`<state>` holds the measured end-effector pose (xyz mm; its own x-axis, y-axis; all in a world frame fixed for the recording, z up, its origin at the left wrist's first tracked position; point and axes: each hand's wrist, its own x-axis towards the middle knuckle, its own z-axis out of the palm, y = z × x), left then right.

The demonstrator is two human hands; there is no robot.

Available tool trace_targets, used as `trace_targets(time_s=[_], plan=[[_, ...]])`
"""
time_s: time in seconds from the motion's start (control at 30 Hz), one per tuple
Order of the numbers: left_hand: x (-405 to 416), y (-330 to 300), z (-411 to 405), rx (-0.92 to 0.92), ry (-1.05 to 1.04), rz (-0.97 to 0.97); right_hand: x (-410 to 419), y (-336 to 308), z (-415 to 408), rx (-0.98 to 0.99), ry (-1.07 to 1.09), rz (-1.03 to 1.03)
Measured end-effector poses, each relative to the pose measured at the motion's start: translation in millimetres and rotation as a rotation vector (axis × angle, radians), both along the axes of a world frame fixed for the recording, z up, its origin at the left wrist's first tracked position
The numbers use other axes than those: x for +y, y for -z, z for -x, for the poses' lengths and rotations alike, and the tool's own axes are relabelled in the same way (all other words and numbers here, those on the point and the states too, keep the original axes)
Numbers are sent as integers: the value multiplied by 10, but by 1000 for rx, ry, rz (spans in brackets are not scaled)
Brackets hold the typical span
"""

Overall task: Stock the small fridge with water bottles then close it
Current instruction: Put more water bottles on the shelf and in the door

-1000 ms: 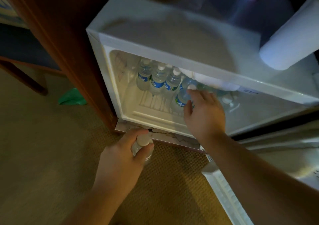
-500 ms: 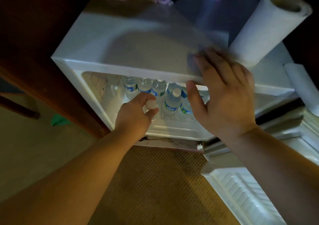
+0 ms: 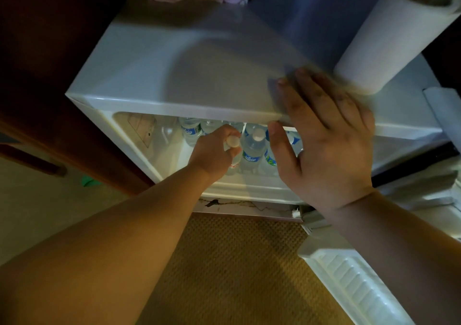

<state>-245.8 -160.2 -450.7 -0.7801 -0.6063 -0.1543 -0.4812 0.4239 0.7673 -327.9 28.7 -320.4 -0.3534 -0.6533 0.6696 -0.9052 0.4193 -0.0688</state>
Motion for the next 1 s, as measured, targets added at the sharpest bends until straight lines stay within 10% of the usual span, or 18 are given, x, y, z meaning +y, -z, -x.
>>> trace_targets(time_s=[1.0], plan=[[440, -646, -806, -11, -154, -16, 28, -67, -22, -17, 33, -106]])
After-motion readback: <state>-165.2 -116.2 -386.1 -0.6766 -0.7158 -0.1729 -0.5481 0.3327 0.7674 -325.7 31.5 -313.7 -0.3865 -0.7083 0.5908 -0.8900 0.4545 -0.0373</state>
